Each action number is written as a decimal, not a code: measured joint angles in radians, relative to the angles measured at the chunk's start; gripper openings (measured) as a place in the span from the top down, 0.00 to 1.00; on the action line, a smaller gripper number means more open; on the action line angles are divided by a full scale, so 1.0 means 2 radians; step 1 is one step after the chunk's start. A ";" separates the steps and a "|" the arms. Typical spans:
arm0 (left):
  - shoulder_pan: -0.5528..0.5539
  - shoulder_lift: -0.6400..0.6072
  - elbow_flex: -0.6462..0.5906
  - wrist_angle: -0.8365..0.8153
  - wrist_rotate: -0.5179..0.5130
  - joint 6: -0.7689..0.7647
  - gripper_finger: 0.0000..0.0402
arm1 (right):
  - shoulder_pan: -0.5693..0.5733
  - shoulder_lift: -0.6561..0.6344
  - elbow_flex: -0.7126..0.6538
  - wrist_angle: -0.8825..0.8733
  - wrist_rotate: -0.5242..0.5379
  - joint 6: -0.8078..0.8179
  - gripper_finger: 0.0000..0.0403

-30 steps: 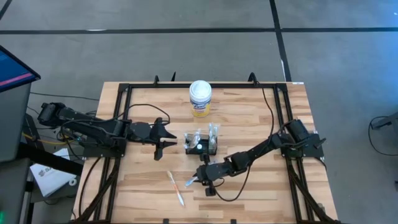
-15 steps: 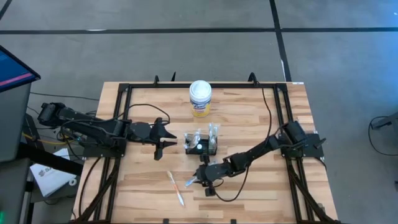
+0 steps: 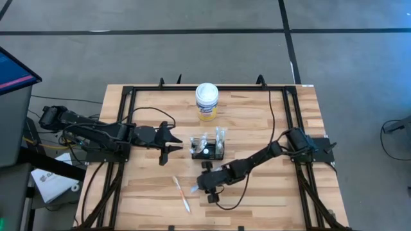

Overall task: Pick & Place toothbrushing station
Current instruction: Put the blue toothbrush into the black mesh organizer

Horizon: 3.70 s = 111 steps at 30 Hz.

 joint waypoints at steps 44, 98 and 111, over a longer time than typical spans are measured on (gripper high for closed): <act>0.000 0.000 0.000 0.000 -0.002 0.000 0.71 | 0.008 -0.085 0.004 -0.023 0.003 -0.038 1.00; -0.035 0.000 0.000 0.217 0.000 0.141 0.71 | -0.027 -0.212 0.004 0.205 0.113 -0.175 1.00; -0.034 0.000 0.000 0.296 0.045 0.188 0.71 | -0.044 -0.211 0.004 0.278 0.106 -0.208 1.00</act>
